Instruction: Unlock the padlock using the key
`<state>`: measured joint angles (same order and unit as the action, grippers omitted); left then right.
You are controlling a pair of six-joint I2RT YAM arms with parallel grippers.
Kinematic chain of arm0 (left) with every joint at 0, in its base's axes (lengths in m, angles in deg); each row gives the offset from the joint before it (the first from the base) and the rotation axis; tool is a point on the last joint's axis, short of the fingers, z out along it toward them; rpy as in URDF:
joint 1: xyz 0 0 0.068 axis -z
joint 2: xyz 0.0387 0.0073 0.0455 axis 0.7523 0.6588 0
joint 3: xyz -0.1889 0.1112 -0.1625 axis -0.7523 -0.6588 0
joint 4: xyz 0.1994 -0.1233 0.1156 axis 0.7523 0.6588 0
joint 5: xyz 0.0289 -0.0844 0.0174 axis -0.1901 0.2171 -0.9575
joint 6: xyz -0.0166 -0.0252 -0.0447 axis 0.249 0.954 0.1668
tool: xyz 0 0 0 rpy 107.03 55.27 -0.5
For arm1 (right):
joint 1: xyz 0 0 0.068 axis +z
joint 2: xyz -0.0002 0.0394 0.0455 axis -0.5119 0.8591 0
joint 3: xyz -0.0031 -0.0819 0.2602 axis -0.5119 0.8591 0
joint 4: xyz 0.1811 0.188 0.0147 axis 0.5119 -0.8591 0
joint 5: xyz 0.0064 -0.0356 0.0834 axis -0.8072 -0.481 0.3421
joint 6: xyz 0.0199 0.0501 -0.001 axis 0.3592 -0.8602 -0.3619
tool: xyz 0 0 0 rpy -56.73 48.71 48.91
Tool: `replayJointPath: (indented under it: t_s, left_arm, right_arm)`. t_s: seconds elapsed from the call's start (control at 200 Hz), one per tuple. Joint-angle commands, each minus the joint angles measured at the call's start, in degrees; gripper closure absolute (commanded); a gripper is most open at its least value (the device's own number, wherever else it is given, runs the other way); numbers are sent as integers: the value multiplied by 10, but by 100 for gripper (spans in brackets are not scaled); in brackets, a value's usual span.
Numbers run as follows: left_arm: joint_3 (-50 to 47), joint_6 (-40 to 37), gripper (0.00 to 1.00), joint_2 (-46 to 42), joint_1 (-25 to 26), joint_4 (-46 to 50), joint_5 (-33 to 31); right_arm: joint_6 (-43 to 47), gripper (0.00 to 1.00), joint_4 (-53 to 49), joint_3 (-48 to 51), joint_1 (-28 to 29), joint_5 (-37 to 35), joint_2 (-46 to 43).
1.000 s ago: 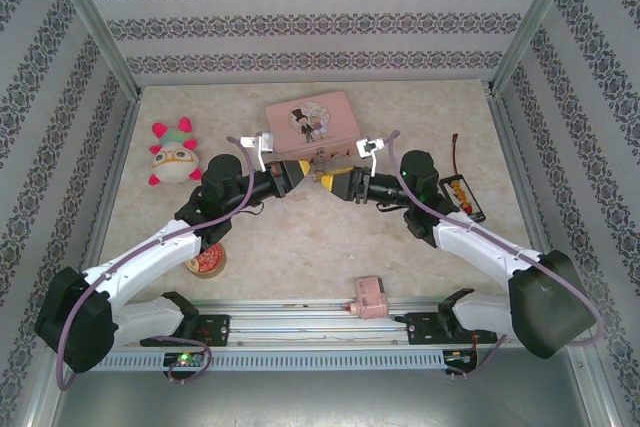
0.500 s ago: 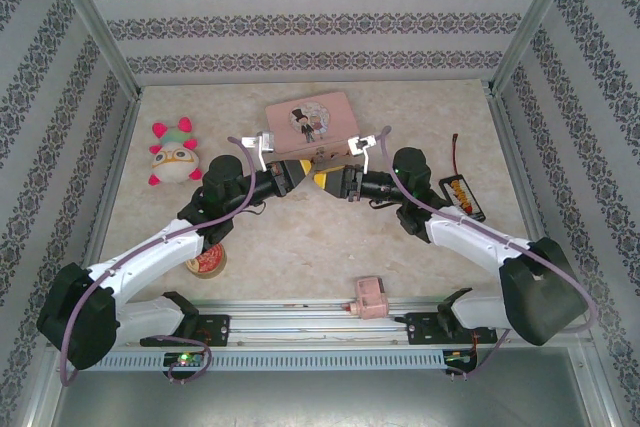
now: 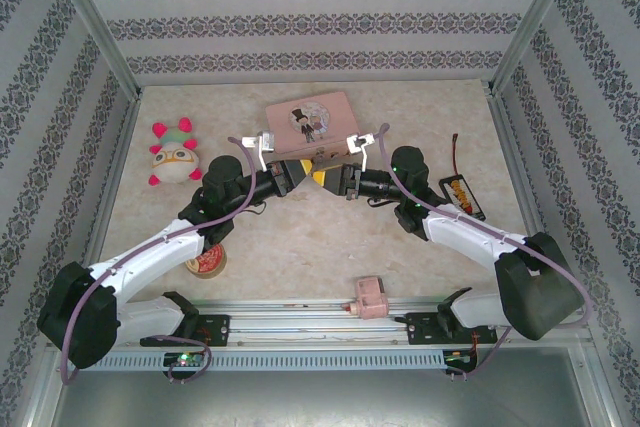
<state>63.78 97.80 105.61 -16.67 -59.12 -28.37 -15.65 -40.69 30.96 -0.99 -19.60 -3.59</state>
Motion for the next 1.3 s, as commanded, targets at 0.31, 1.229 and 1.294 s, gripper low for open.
replayJointPath:
  t_s: [0.31,1.229,1.294]
  left_arm:
    - [-8,10,100,-1,-7,-42,-1]
    - [-7,17,100,2,-8,-54,-13]
    - [-9,17,100,2,-8,-55,-16]
  right_arm:
    - [-7,76,27,-15,7,17,5]
    - [-20,75,58,-14,7,26,16]
    - [-20,75,58,-14,7,26,16]
